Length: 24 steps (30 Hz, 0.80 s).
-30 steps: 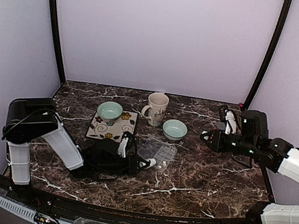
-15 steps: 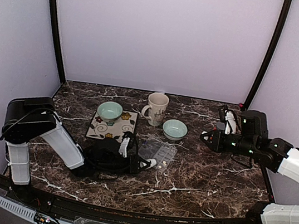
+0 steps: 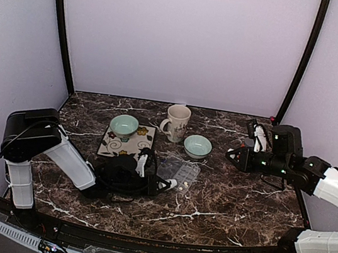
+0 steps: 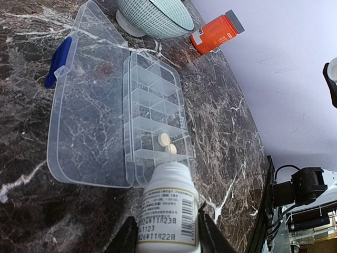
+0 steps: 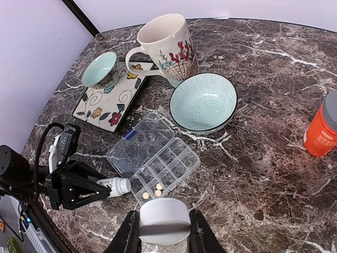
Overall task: Sort the pills into containers
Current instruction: Pour the pill into the compartment of the pill container.
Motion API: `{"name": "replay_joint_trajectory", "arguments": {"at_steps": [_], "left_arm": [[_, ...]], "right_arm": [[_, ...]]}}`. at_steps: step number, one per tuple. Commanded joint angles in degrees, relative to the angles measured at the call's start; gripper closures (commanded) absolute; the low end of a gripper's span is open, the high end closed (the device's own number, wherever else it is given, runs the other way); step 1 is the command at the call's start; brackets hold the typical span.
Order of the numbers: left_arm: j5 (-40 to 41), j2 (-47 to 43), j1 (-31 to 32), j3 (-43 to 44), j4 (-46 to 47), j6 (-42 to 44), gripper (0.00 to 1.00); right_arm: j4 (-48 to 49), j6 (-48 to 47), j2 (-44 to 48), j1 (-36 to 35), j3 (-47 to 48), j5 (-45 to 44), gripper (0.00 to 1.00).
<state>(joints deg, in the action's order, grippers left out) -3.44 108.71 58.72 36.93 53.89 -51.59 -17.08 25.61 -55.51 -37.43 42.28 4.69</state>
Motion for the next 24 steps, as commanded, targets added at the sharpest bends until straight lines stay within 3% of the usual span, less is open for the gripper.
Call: {"name": "replay_joint_trajectory", "arguments": {"at_steps": [1,24], "left_arm": [[0.8,-3.05,0.34,1.45,-1.94,1.06,1.0],[1.36,-4.11,0.34,3.15,-6.82,1.14,1.0]], "right_arm": [[2.13,0.14,0.05,0.42,-0.4,0.41,0.98],[2.48,0.1,-0.13,0.59,-0.37,0.76,0.98]]}}
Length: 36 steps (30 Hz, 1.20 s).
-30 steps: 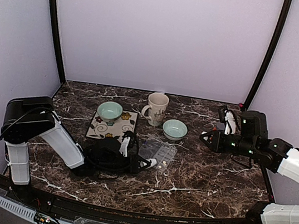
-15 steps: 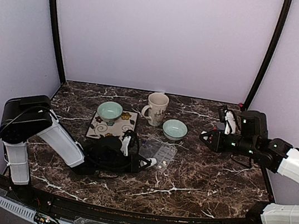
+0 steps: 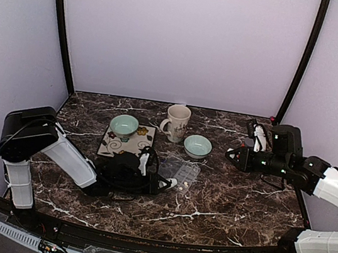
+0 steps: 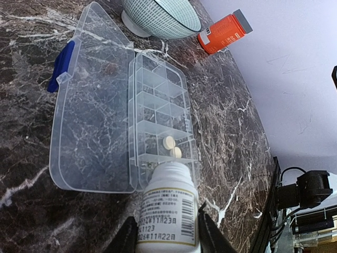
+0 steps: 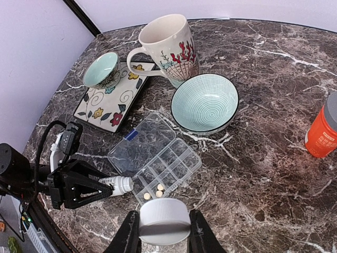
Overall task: Sort the pills into containers
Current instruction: Pour the pill into the compartment of the pill container.
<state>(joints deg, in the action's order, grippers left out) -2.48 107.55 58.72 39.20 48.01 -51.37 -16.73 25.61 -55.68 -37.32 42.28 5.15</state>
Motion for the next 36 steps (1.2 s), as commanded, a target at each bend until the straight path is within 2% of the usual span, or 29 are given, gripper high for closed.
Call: {"name": "replay_joint_trajectory", "arguments": {"at_steps": [1,7,23,36], "left_arm": [[0.45,-2.96,0.34,0.95,-1.05,0.93,1.0],[0.63,-3.01,0.34,0.72,-0.87,0.92,1.0],[-0.72,0.76,0.34,-6.46,15.81,-1.62,1.0],[-4.7,5.22,0.34,-8.58,29.63,-2.06,1.0]], "right_arm": [[2.07,0.06,0.06,0.45,-0.48,0.31,0.98],[2.23,0.15,0.04,0.57,-0.5,0.39,0.98],[1.87,0.06,0.16,0.61,-0.77,0.31,0.98],[2.08,0.28,-0.18,0.67,-0.66,1.32,0.98]]}}
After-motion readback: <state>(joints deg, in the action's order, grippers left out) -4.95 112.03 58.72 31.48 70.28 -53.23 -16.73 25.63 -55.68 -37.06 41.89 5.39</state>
